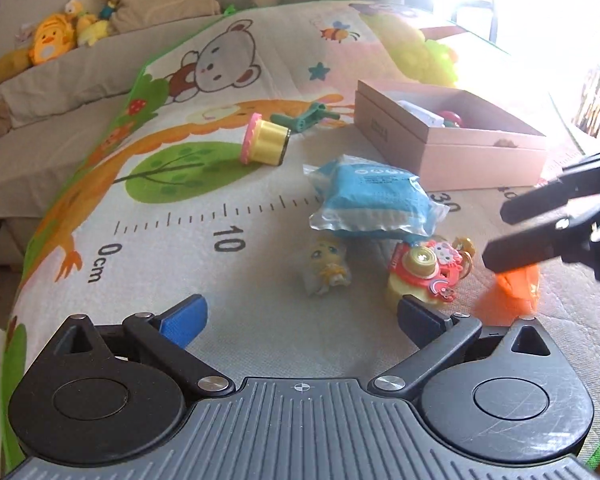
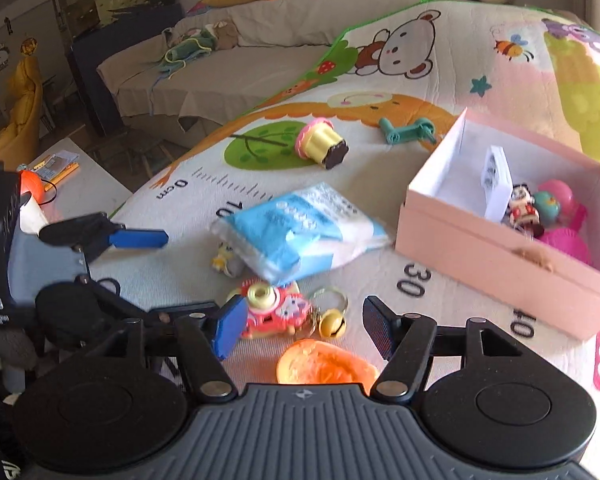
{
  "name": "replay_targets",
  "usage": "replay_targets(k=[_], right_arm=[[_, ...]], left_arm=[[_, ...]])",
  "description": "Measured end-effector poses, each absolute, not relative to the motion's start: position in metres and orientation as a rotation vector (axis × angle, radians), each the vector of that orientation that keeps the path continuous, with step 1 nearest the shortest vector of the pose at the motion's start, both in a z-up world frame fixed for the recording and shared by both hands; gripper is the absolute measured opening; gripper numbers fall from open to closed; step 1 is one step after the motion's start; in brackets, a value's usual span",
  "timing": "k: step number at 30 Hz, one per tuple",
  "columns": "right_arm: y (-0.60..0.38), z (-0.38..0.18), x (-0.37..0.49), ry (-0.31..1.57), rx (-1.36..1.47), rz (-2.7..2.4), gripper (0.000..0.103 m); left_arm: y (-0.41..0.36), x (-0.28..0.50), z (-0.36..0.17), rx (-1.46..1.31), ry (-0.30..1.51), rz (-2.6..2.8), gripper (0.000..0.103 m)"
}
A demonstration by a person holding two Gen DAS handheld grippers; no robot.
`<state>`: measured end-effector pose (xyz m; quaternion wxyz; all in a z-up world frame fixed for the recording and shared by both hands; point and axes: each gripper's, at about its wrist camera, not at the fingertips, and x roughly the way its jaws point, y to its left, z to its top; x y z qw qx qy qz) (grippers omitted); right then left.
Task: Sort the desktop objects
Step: 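Grasp the orange pumpkin cup with the right gripper while the left grasps the pink lens toy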
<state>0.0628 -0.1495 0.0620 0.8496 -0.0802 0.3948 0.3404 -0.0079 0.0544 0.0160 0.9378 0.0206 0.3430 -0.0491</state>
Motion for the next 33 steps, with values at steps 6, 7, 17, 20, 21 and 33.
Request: replay_targets(k=[6,7,17,20,21,33], right_arm=[[-0.169,0.033,0.049,0.817,-0.202,0.59,0.065],[-0.173,0.032,0.049,0.805,-0.208,0.561,0.065],[-0.244,0.038,0.036,0.685,-0.059,0.324,0.073],[-0.249,0.036,0.029,0.674,-0.031,0.319,0.077],[-0.25,0.036,0.027,0.672,-0.025,0.324,0.078],[-0.244,0.031,0.018,0.666,-0.04,0.344,0.083]], left_arm=[[0.042,-0.012,0.028,0.061,0.7,-0.124,0.103],[0.039,-0.011,0.029,0.064,0.701,-0.133,0.103],[-0.006,0.003,0.019,0.061,0.719,-0.24,0.096],[-0.013,0.013,0.011,0.064,0.758,-0.224,0.082],[-0.014,0.015,0.01,0.065,0.76,-0.217,0.079],[-0.002,-0.03,0.015,0.159,0.737,-0.276,0.059]])
